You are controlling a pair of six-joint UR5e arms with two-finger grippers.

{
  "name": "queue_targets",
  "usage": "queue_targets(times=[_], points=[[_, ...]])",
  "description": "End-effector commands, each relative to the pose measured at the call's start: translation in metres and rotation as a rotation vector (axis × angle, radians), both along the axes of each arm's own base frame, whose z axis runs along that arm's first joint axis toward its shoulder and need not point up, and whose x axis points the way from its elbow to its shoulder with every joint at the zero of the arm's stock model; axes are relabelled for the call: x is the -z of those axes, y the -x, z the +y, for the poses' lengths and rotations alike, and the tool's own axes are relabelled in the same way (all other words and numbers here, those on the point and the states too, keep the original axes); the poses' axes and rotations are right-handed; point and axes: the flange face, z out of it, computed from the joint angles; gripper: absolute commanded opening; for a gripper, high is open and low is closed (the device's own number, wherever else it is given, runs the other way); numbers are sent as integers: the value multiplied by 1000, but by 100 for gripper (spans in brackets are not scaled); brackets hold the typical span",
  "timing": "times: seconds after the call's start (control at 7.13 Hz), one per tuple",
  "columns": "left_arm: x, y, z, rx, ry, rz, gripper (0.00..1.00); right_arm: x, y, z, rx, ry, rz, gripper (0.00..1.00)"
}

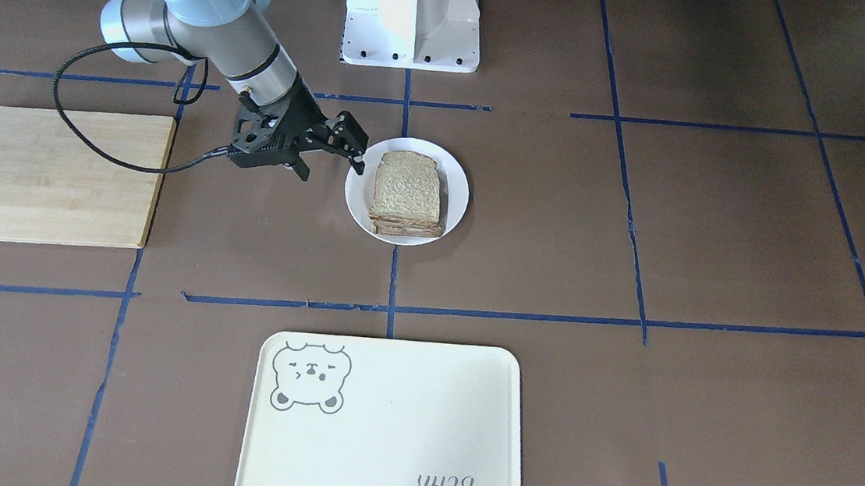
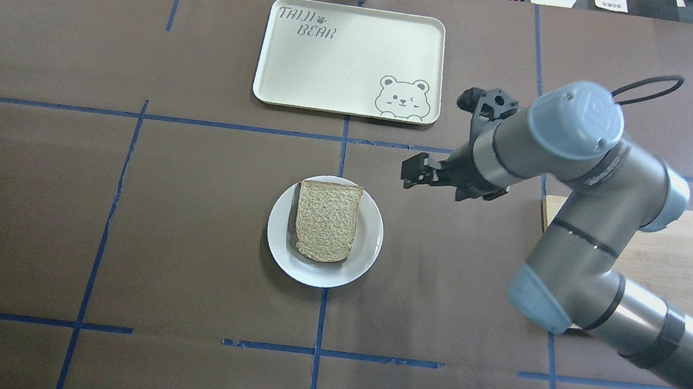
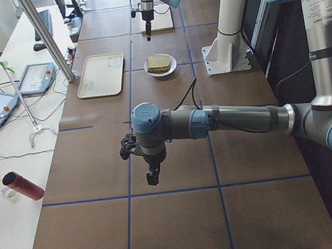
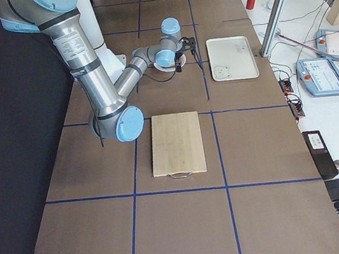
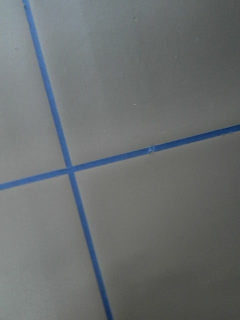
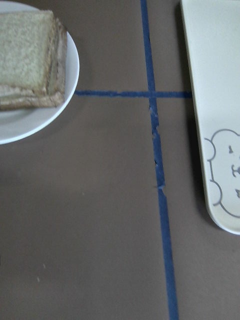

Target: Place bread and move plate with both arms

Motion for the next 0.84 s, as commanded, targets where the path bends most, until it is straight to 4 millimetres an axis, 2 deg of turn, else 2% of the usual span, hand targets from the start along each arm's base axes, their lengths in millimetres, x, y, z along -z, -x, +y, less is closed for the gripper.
queue_targets(times=[0.0, 0.14, 0.28, 0.42, 0.56, 0.7], points=[[17, -2, -18, 1, -172, 11, 100, -51, -122, -66, 127, -93, 126, 99], [23, -7, -24, -2, -185, 16, 100, -100, -194, -80, 187, -153, 148, 99], [39, -19, -40, 104, -90, 49, 100, -162, -261, -75, 235, -211, 186, 99], [59, -45, -43, 186, 0, 90, 100, -213, -318, -61, 271, -259, 224, 99], [71, -84, -43, 178, 41, 135, 100, -257, -369, -36, 296, -282, 239, 99], [87, -113, -42, 152, -12, 176, 100, -295, -416, -6, 299, -288, 233, 99]])
